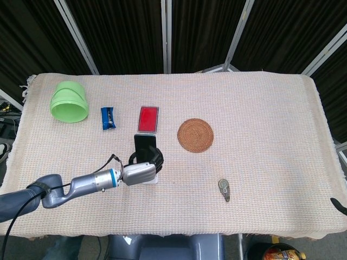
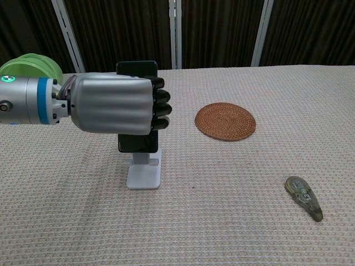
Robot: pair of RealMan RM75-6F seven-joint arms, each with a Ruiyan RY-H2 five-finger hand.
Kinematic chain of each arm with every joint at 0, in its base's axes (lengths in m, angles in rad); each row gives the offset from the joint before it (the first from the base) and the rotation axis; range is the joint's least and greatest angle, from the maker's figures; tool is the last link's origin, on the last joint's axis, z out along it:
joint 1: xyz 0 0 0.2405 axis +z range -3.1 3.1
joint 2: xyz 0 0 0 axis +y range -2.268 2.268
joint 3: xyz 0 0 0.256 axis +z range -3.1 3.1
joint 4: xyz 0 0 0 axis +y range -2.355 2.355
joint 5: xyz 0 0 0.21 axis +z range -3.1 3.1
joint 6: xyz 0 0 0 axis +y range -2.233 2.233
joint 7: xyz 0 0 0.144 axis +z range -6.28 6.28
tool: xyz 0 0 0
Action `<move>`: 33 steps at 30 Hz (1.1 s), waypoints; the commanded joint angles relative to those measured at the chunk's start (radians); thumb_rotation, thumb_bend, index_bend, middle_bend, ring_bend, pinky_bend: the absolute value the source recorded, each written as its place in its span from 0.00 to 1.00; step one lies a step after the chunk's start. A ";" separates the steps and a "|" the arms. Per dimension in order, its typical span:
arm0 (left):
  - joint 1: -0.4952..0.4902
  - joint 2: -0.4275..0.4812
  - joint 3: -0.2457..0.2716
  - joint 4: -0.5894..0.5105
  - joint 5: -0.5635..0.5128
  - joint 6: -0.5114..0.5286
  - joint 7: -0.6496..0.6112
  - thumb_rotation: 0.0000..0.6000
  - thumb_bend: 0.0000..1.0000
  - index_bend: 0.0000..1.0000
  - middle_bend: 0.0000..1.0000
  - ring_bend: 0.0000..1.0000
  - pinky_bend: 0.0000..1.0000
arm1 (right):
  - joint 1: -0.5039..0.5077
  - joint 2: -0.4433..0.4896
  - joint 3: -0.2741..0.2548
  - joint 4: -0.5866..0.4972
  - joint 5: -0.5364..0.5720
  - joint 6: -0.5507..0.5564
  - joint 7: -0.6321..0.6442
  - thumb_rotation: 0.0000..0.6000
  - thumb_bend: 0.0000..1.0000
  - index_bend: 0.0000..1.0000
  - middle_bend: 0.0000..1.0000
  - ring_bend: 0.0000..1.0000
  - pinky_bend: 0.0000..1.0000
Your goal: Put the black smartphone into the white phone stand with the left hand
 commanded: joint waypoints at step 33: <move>0.025 -0.067 0.016 0.021 -0.035 -0.019 0.075 1.00 0.00 0.14 0.00 0.07 0.22 | -0.010 0.013 -0.002 0.002 -0.006 0.009 0.034 1.00 0.00 0.00 0.00 0.00 0.00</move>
